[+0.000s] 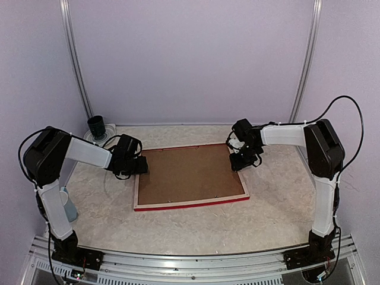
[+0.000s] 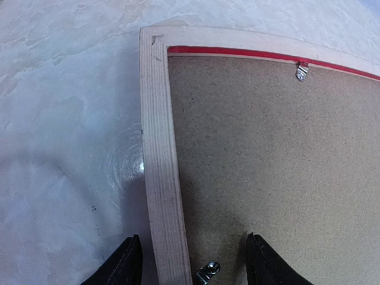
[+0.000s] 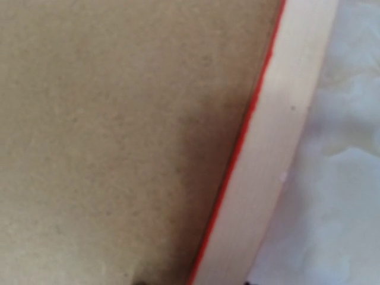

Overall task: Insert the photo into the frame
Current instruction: Press the fastener onto the backboard.

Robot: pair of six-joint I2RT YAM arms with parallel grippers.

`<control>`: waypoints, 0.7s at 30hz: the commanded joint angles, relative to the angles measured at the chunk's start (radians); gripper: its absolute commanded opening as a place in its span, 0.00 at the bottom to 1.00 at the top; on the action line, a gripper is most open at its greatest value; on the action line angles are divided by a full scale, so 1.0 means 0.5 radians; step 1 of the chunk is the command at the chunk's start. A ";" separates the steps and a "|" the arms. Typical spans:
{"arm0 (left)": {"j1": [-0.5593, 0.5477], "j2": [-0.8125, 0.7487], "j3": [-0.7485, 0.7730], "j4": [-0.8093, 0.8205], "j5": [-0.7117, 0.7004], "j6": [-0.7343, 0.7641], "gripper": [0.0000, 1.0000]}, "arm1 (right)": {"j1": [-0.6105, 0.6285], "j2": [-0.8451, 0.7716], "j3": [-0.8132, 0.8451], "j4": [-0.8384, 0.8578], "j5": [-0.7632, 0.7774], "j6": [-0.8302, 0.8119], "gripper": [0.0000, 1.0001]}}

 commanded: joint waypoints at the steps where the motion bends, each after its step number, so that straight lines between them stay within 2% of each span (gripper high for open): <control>1: 0.010 0.005 -0.009 0.013 0.014 0.020 0.59 | -0.013 0.014 -0.057 -0.120 -0.022 -0.068 0.36; 7: 0.012 0.024 0.011 -0.005 0.000 0.028 0.58 | -0.012 0.030 -0.056 -0.150 -0.018 -0.108 0.32; 9: 0.014 0.025 0.015 -0.006 -0.008 0.031 0.58 | -0.009 0.030 -0.055 -0.171 -0.009 -0.124 0.27; 16: 0.019 0.049 0.036 -0.012 -0.007 0.035 0.58 | 0.022 0.055 -0.044 -0.195 0.071 -0.177 0.20; 21: 0.016 0.054 0.044 -0.018 -0.003 0.038 0.58 | 0.060 0.078 -0.003 -0.263 0.098 -0.212 0.37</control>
